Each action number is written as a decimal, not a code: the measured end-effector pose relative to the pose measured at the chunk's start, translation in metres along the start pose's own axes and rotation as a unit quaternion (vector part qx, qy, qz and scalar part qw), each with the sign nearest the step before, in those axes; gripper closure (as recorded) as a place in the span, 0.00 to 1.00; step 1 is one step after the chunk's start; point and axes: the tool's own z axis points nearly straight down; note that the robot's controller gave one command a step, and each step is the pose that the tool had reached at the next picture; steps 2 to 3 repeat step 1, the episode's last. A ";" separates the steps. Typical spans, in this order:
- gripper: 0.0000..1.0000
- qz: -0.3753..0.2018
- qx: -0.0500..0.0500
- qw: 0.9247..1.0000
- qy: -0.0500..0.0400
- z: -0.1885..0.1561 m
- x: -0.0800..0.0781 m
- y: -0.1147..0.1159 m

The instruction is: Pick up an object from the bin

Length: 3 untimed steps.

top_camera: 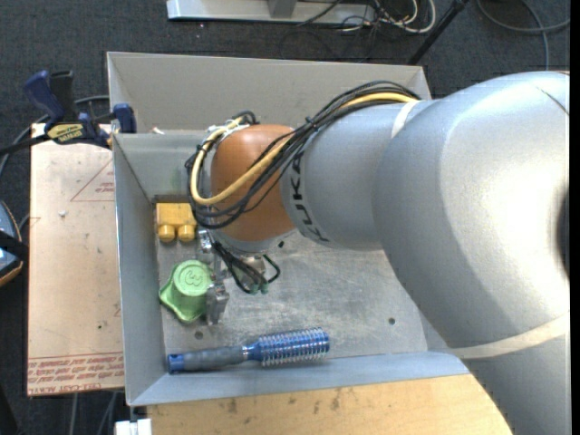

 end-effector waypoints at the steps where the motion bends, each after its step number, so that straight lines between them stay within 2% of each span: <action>1: 1.00 -0.156 -0.001 0.988 -0.001 -0.243 -0.037 0.021; 3: 1.00 -0.156 -0.001 0.988 -0.001 -0.243 -0.037 0.021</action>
Offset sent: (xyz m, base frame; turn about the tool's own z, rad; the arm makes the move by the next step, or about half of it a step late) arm 0.0285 0.0252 0.2393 -0.3140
